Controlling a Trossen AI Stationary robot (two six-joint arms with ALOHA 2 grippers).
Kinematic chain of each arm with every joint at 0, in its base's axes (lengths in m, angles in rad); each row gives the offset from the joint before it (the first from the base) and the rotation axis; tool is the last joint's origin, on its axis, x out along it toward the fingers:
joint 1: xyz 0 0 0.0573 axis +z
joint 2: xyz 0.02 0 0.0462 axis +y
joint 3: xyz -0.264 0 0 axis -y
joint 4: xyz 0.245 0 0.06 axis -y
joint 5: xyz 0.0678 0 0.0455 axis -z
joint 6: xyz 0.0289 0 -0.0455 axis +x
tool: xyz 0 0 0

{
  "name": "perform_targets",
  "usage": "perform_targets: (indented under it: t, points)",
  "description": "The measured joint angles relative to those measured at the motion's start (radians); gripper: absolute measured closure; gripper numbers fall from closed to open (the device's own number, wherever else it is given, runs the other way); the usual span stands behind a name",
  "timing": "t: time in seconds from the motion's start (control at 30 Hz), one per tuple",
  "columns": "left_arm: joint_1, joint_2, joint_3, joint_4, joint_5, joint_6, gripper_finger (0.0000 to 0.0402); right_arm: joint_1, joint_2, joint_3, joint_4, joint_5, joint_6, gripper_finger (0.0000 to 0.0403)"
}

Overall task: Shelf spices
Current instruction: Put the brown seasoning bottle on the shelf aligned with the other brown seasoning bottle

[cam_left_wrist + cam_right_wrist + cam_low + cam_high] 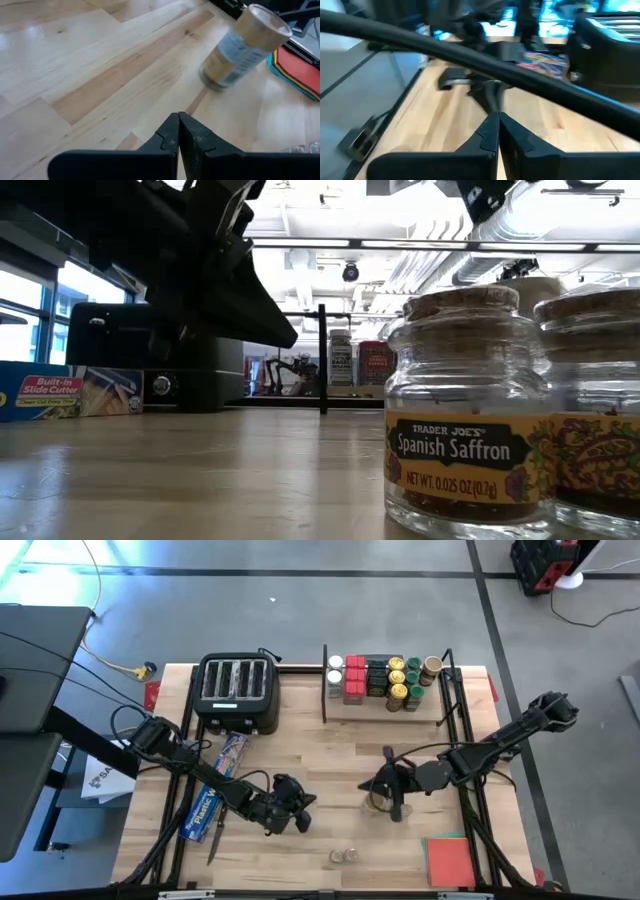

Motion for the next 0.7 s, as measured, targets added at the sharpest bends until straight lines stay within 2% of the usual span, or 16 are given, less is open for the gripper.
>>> perform_targets:
  t: [0.13, 0.23, 0.37, 0.53, 0.7]
  points:
    - [0.000, 0.001, 0.000, -0.009, 0.001, 0.000, 0.0401, -0.005, -0.021, 0.052, -0.118, -0.074, -0.049, 0.0371]
    - [0.000, 0.001, 0.000, -0.022, 0.002, 0.001, 0.0401, -0.003, -0.023, 0.142, -0.339, -0.100, -0.114, 0.0327]
    - [0.000, 0.001, 0.001, -0.027, 0.016, 0.001, 0.0401, 0.009, 0.011, 0.259, -0.566, -0.197, -0.176, 0.0259]
    - [0.001, 0.001, 0.001, -0.029, 0.031, 0.010, 0.0401, 0.009, 0.131, 0.428, -0.840, -0.284, -0.286, 0.0175]
    - [0.001, 0.001, 0.001, -0.030, 0.060, 0.010, 0.0401, 0.009, 0.300, 0.602, -1.073, -0.332, -0.508, 0.0114]
